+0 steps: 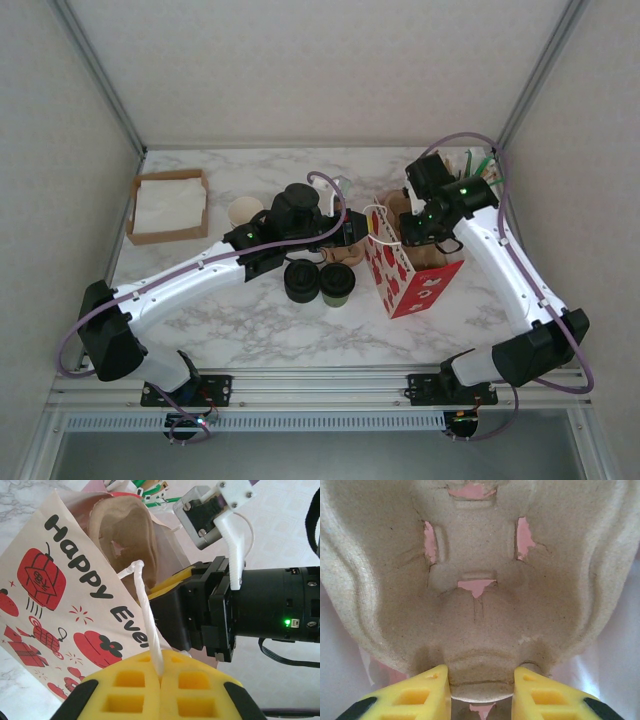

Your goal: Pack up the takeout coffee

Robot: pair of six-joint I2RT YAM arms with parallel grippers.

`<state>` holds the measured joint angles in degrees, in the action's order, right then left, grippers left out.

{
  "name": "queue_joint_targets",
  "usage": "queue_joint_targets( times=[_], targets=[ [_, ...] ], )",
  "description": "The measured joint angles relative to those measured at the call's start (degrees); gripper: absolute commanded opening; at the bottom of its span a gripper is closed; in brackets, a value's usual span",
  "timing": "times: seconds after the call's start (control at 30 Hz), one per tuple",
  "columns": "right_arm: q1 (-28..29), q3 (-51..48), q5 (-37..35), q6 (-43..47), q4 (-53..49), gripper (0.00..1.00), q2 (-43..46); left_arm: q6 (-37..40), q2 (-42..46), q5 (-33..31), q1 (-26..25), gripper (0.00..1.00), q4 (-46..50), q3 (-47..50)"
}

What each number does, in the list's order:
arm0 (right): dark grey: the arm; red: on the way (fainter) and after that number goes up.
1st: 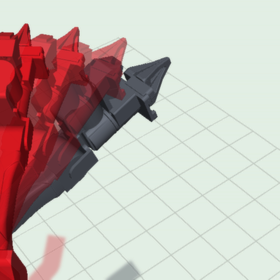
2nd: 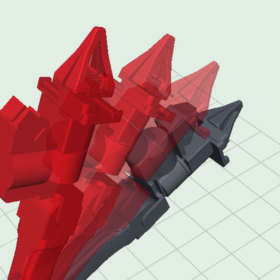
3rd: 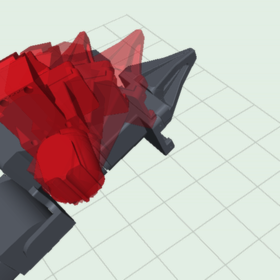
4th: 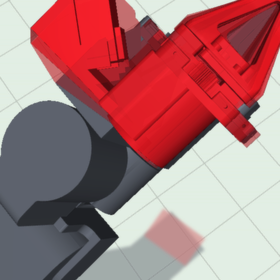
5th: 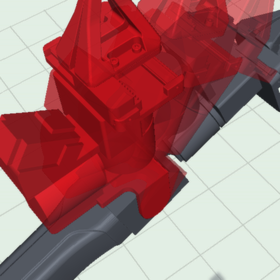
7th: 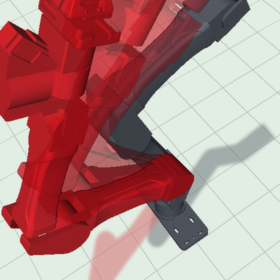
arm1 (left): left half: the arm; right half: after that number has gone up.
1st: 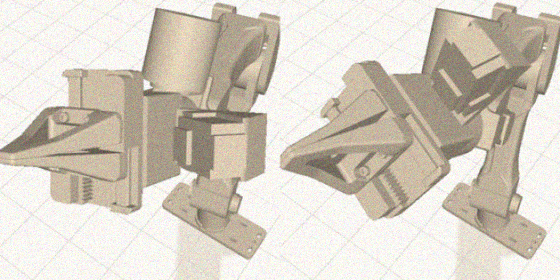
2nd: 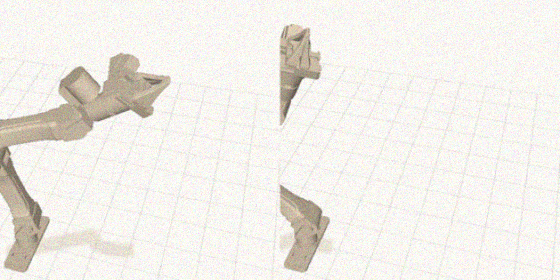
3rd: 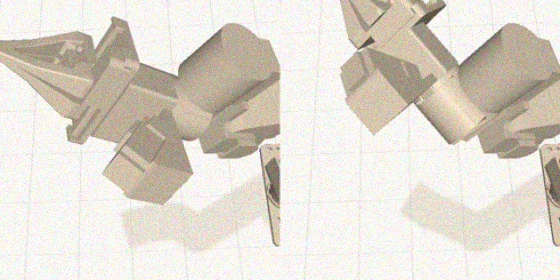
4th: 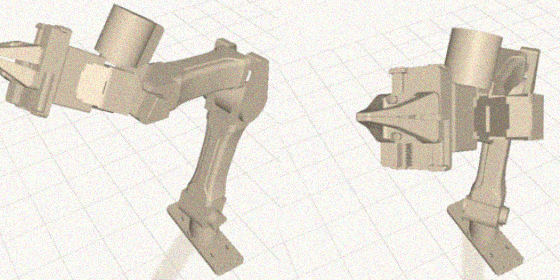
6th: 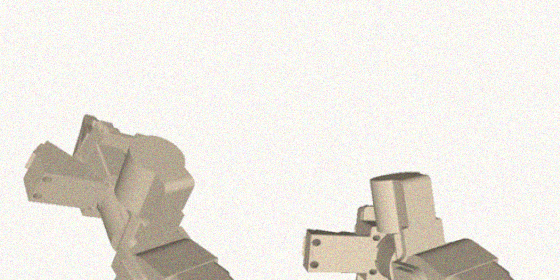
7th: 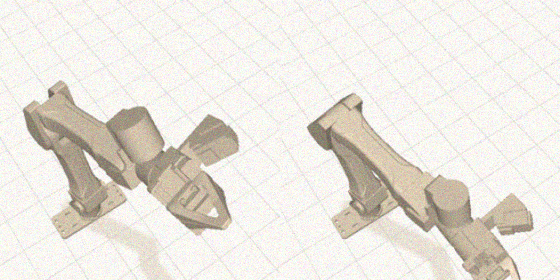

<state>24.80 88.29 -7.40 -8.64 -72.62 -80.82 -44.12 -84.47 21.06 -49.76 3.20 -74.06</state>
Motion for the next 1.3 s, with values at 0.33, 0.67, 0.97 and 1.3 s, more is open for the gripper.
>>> queue_joint_targets(
  times=[0.33, 0.67, 0.97, 1.3],
  targets=[
    [0.13, -0.57, 0.0, -0.09, 0.0, 0.3, 0.0, 0.0, 0.0, 0.0, 0.0, 0.0, -0.59, 0.44],
    [0.13, -2.4, 0.02, -0.74, 0.24, 0.3, -0.33, 0.0, 0.0, -0.02, 0.0, 0.0, -0.79, 1.14],
    [0.17, -4.07, 0.0, -1.51, 1.46, 0.3, -2.45, 0.02, 0.0, -0.02, 0.02, 0.0, -0.74, 1.88],
    [0.17, -7.15, 0.09, -2.36, 3.45, 0.3, -3.21, 0.02, 0.0, -0.02, 0.52, 0.0, -0.76, 2.1]
  ],
)
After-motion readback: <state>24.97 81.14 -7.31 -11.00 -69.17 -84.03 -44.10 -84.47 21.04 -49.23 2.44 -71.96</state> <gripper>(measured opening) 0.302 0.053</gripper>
